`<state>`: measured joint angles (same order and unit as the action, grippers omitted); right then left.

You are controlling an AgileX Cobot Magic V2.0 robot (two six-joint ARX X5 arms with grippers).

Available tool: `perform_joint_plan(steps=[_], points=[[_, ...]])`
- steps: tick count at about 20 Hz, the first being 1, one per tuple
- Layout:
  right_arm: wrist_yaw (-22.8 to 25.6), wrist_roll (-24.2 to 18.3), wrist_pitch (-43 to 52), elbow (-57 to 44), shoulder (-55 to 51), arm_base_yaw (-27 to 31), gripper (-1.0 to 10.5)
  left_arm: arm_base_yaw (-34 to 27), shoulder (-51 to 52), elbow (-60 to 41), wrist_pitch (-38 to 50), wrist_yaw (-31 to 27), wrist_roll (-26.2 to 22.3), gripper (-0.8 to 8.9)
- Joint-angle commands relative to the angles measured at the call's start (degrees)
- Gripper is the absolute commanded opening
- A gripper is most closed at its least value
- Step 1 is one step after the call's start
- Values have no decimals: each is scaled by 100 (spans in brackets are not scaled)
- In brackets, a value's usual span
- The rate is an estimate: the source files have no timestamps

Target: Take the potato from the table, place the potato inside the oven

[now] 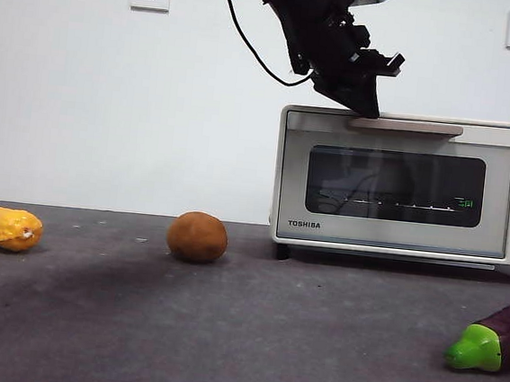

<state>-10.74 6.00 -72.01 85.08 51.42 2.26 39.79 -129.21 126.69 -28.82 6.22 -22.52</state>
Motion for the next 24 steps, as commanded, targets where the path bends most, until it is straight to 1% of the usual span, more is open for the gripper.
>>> perform_joint_plan(steps=[1,4,9,11,13,15,18,24], points=[[-22,0,-2,15,-15,-11,0,-11,-267,-103,-398,22,-48,-8],[-22,2,-13,15,-17,-83,0,17,-444,-103,-691,280,2,-8],[-20,-2,-22,15,-17,-238,0,66,-507,-103,-761,271,90,-8],[-20,-2,-22,15,-17,-243,0,63,-507,-103,-975,280,256,-8],[-20,0,-24,15,-17,-254,0,79,-520,-105,-1172,275,251,-8],[-20,-2,-28,15,-22,-273,0,120,-520,-105,-1169,273,291,-8],[-20,-2,-50,15,-31,-273,0,173,-520,-105,-1423,275,634,-8],[-20,0,-52,15,-35,-273,0,254,-520,-105,-2090,275,953,-8]])
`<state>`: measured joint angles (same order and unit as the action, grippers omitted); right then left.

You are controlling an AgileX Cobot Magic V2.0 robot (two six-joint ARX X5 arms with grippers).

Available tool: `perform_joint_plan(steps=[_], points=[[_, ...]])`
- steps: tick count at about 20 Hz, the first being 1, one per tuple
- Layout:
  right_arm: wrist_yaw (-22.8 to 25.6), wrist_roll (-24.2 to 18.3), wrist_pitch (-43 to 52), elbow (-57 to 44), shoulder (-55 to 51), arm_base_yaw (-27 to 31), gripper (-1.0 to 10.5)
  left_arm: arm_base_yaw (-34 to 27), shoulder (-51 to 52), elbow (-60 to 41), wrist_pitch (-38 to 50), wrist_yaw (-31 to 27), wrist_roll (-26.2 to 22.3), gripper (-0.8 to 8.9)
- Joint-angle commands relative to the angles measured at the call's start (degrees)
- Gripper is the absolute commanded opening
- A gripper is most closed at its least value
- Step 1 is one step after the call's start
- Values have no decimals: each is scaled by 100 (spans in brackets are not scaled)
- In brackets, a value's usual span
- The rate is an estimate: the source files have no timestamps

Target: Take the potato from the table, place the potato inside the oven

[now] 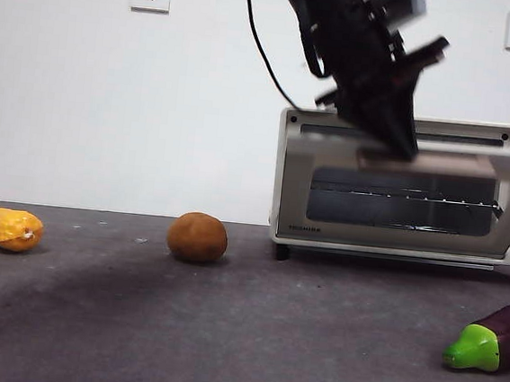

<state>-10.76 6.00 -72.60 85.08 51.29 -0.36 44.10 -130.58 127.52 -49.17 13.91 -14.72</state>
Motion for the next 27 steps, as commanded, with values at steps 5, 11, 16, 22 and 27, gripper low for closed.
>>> perform_joint_plan(steps=[5,11,16,22,27], points=[[-15,0,-85,15,-107,-11,0,-162,-383,-188,-393,-490,330,-8],[-15,0,-125,15,-184,-11,0,-98,-383,-188,-855,-133,623,-7],[-15,0,-127,15,-205,-11,0,31,-383,-188,-1073,2,623,-7],[-15,-11,-125,15,-205,-11,0,177,-383,-188,-1204,4,621,-7],[-15,-35,-116,15,-199,-11,0,170,-223,-186,-1252,649,682,-7]])
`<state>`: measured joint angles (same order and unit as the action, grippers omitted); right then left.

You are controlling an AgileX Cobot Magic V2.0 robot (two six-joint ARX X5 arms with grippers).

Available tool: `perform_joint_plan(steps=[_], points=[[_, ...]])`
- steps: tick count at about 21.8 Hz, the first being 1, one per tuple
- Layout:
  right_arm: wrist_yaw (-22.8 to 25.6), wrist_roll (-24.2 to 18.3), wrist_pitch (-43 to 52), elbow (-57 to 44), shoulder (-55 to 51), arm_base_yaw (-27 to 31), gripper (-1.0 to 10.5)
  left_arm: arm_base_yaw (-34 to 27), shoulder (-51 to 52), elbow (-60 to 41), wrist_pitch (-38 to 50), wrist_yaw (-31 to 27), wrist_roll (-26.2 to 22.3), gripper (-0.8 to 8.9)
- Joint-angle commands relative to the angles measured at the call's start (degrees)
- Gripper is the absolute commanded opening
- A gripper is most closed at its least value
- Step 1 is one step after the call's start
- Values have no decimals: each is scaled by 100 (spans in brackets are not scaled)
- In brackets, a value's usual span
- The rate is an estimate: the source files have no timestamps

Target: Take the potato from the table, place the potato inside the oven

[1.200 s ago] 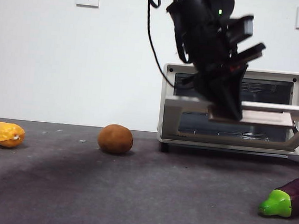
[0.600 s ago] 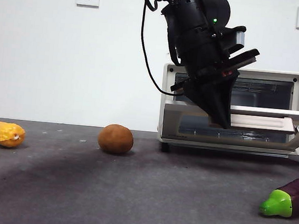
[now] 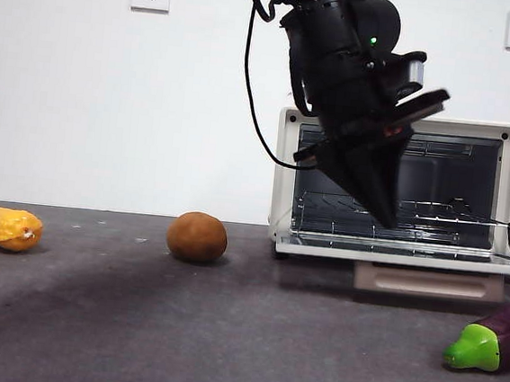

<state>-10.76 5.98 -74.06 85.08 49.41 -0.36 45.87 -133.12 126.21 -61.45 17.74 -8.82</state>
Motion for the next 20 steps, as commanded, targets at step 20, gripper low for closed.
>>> perform_joint_plan(steps=[20], points=[[-2612,1084,2756,15,608,-588,0,-391,4017,-55,-1268,-616,-376,-6]])
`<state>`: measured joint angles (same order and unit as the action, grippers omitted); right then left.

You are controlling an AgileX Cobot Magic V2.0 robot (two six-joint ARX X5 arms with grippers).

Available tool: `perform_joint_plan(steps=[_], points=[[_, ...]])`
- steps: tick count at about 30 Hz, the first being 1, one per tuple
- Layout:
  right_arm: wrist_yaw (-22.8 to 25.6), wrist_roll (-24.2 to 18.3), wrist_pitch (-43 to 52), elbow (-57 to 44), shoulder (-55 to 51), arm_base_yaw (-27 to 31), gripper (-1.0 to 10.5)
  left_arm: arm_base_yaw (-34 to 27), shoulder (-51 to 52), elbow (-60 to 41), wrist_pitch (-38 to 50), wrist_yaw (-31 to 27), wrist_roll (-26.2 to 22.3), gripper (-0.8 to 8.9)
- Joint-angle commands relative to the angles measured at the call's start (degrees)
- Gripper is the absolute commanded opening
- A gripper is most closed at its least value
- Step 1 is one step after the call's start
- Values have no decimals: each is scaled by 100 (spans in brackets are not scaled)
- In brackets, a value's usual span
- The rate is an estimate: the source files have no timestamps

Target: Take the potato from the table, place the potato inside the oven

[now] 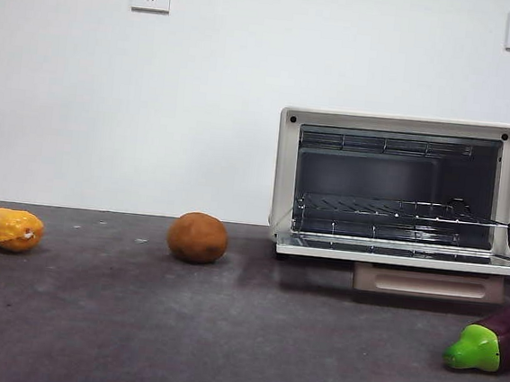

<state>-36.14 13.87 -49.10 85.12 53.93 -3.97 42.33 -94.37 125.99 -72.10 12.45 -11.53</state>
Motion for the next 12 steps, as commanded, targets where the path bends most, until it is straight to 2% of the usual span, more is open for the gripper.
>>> perform_joint_plan(steps=[1,5,8,12], points=[[-72,319,424,11,278,-431,0,-61,264,-33,-321,-127,-109,-6],[90,560,981,13,861,-1473,1,-90,678,-63,-345,-219,-92,-6],[483,592,1189,24,1357,-2236,2,-90,935,-72,-348,-221,11,-6],[935,590,1220,216,2059,-2830,3,-90,1307,-219,-350,-221,96,-6]])
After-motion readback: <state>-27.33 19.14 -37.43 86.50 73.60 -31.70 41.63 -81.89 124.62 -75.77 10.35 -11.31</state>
